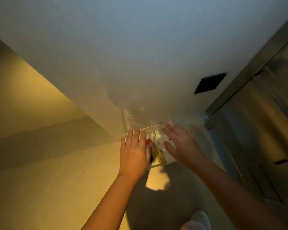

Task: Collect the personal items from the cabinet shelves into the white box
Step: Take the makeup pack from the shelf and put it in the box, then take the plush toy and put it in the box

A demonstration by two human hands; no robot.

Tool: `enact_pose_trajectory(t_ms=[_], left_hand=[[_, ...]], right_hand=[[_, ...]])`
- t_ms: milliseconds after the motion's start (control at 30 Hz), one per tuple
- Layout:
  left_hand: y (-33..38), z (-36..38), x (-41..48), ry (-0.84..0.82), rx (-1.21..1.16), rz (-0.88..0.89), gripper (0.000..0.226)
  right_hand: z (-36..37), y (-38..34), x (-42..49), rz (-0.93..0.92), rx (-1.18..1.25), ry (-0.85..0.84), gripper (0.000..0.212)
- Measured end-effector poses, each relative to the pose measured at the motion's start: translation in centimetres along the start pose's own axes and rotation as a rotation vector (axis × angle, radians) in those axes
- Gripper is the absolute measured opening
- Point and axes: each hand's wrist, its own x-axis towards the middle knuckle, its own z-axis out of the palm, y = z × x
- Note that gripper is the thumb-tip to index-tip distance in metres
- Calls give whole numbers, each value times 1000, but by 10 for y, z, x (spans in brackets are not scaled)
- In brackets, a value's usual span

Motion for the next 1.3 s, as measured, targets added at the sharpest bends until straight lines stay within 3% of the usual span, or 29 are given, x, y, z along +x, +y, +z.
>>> enact_pose_trajectory(t_ms=[133, 333, 500, 733, 933, 1133, 1300], left_hand=[[26, -80, -10, 116, -108, -53, 45], [65, -194, -29, 76, -139, -130, 53], [114, -284, -53, 88, -129, -83, 51], [167, -400, -66, 307, -233, -19, 47], [188, -453, -79, 407, -23, 24, 51], [183, -470, -90, 443, -81, 92, 51], [163, -485, -99, 321, -175, 208, 51]], right_hand=[[-82, -38, -14, 14, 94, 102, 46], [-192, -96, -39, -96, 46, 165, 47], [-279, -122, -69, -142, 23, 201, 46], [-386, -151, -106, -249, -70, 366, 40], [-434, -166, -142, -254, -8, 427, 43], [-455, -187, -166, -259, -78, 494, 48], [-449, -219, -183, -158, -100, 489, 46]])
